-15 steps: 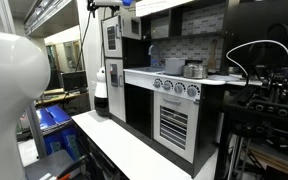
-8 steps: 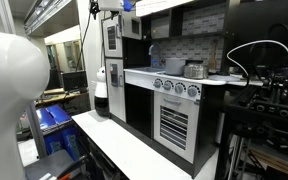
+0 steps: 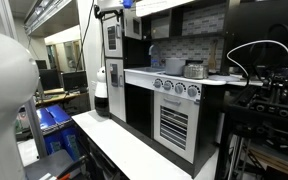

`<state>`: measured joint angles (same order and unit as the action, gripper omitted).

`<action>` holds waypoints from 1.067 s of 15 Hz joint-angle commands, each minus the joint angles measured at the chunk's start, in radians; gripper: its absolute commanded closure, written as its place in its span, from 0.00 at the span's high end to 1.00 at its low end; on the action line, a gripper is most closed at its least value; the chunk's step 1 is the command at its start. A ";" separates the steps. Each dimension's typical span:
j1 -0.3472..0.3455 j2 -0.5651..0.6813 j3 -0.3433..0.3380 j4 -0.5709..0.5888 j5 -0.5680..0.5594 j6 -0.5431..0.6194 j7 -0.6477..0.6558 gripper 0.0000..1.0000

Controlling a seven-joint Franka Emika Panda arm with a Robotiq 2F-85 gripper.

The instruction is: Close the microwave door

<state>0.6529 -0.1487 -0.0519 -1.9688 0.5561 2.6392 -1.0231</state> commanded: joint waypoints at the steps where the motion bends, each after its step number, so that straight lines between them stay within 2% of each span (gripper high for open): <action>1: -0.146 0.043 0.132 0.018 -0.205 0.073 0.175 1.00; 4: -0.236 0.035 0.208 0.009 -0.410 0.081 0.365 1.00; 8: -0.307 0.027 0.254 0.007 -0.630 0.050 0.574 1.00; 12: -0.349 0.025 0.273 0.013 -0.774 0.019 0.706 1.00; 16: -0.379 0.024 0.272 0.016 -0.854 -0.018 0.757 1.00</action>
<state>0.3162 -0.1275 0.2002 -1.9685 -0.2493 2.6648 -0.2928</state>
